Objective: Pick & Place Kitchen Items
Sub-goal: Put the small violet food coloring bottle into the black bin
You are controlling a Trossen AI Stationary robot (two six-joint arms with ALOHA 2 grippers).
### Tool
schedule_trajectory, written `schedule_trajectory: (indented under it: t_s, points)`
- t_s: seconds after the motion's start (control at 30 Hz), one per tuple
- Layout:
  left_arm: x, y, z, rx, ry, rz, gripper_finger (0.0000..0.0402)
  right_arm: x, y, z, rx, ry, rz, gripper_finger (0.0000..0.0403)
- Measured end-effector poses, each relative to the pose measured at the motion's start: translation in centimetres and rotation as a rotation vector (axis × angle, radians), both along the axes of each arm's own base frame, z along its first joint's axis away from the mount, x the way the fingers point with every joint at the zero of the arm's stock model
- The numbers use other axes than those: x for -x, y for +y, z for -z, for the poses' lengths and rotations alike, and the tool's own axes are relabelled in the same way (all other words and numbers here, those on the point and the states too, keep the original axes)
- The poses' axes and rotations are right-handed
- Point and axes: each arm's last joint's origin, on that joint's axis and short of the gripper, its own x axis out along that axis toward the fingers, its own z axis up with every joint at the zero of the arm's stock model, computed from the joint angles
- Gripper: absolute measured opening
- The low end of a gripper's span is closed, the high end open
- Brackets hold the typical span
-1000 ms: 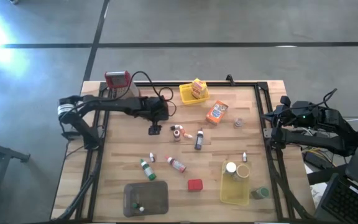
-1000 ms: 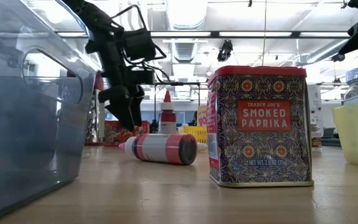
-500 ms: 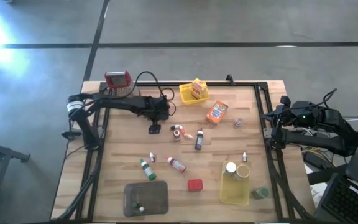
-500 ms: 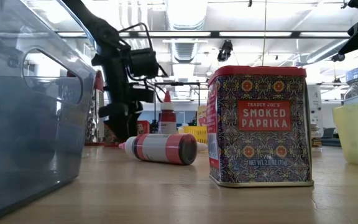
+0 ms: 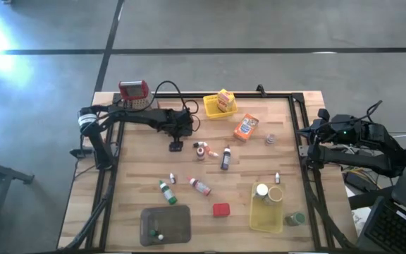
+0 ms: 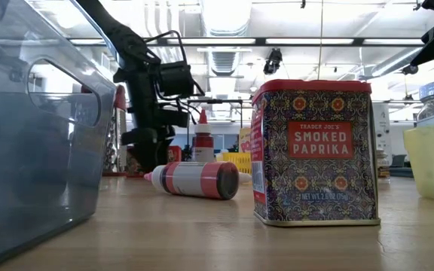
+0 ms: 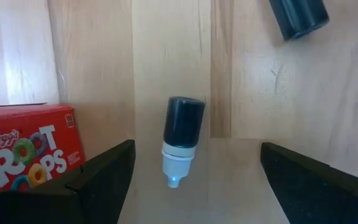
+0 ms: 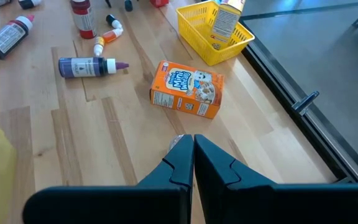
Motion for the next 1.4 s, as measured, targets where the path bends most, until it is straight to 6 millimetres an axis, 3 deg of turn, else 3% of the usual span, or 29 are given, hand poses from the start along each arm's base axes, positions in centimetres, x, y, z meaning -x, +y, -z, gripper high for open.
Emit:
schedule_trajectory:
  t_s: [0.3, 1.0, 1.4]
  points:
    - [-0.04, -0.01, 0.00, 0.005, -0.005, 0.004, 0.0339, -0.01, 0.00, 0.00, 0.000, 0.000, 0.000, 0.0008]
    - [-0.04, -0.22, 0.34, 0.046, 0.001, 0.000, 0.0180, 0.00, 0.00, 0.00, 0.000, 0.000, 0.000, 0.0008]
    - [-0.16, -0.12, 0.35, 0.099, -0.047, -0.175, 0.0170, 0.00, 0.00, 0.00, 0.000, 0.000, 0.000, 0.0008]
